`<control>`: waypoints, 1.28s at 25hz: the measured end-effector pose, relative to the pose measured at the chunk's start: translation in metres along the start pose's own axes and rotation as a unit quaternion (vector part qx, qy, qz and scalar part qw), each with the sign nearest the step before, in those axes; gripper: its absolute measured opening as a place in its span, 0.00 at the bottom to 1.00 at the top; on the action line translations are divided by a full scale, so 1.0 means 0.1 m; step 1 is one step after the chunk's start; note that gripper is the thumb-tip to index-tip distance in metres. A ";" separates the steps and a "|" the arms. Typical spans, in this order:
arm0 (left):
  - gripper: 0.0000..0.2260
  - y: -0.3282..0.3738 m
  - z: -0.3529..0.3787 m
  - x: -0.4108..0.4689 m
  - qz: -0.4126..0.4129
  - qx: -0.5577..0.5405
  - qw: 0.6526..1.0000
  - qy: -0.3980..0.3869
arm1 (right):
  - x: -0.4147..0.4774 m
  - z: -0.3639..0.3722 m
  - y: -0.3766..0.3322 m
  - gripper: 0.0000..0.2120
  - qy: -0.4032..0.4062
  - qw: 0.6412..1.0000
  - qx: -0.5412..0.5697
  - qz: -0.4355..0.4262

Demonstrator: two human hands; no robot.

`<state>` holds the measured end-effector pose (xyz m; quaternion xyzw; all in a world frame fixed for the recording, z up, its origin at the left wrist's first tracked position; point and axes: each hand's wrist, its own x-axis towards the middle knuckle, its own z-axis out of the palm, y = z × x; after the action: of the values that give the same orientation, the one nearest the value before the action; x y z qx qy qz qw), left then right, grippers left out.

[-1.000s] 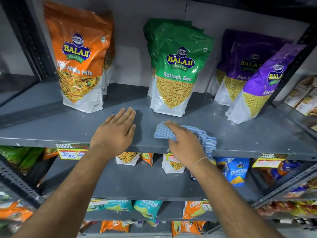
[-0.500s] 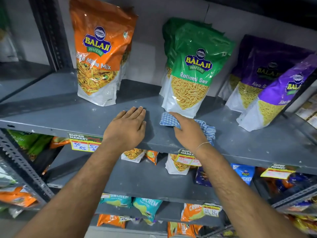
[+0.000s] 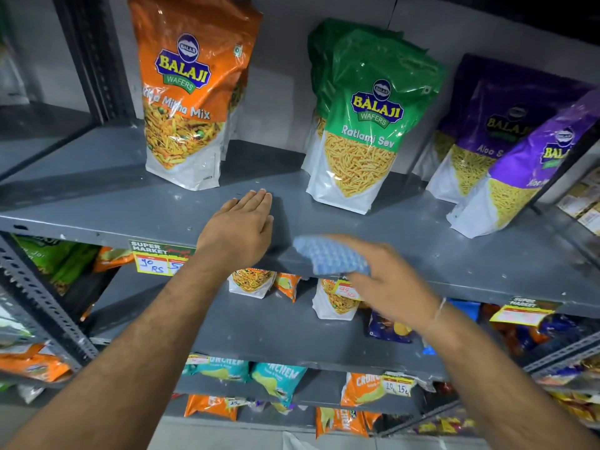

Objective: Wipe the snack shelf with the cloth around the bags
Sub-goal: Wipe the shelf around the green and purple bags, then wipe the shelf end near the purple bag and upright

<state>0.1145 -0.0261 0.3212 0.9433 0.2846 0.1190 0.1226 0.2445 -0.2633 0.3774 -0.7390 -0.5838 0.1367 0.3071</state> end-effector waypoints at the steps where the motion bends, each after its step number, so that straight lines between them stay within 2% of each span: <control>1: 0.26 0.01 0.00 -0.01 0.000 0.005 1.000 -0.001 | 0.11 -0.05 0.05 0.30 0.064 0.998 -0.012 0.014; 2: 0.26 0.02 0.00 -0.01 -0.002 0.009 1.000 -0.002 | 0.28 -0.08 0.11 0.28 0.109 0.993 -0.032 0.032; 4: 0.26 0.04 -0.01 -0.02 -0.002 0.016 1.000 -0.005 | 0.60 -0.02 0.20 0.25 0.123 0.988 -0.066 0.063; 7: 0.26 0.04 0.00 -0.02 -0.002 0.019 1.000 0.000 | 0.70 0.27 0.18 0.28 0.058 0.992 -0.087 0.077; 10: 0.26 0.06 0.01 -0.03 0.003 0.019 1.000 0.004 | 0.26 0.41 -0.06 0.36 -0.010 0.997 -0.079 -0.017; 13: 0.26 0.05 0.01 -0.03 -0.002 0.011 1.000 0.018 | -0.25 0.40 -0.06 0.37 -0.075 0.996 -0.047 -0.025; 15: 0.26 0.07 0.01 -0.04 0.002 0.015 1.000 0.017 | -0.48 0.39 0.02 0.36 -0.040 0.999 -0.015 0.008; 18: 0.26 0.10 -0.03 -0.09 0.005 0.002 1.000 0.029 | -0.66 0.33 0.08 0.35 0.069 0.996 0.010 0.058; 22: 0.26 0.16 -0.01 -0.21 0.036 -0.024 0.996 0.082 | -0.92 0.11 0.19 0.31 0.155 0.981 0.010 0.114; 25: 0.27 0.64 0.12 -0.24 0.076 -0.075 0.987 0.118 | -1.12 -0.26 0.37 0.28 0.242 0.961 0.002 0.133; 28: 0.29 1.29 0.31 -0.16 0.150 -0.059 0.982 0.093 | -1.21 -0.82 0.69 0.26 0.352 0.925 -0.013 0.143; 30: 0.32 1.65 0.43 -0.01 0.170 -0.038 0.983 0.059 | -1.21 -1.23 1.03 0.25 0.380 0.910 -0.055 0.159; 32: 0.35 2.00 0.54 0.15 0.177 -0.012 0.983 0.039 | -1.15 -1.55 1.43 0.26 0.364 0.908 -0.094 0.182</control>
<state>0.2438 -0.1876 0.3328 0.9719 0.1160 0.1788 0.1001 0.4108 -0.4363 0.3920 -0.8563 -0.2966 -0.1438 0.3975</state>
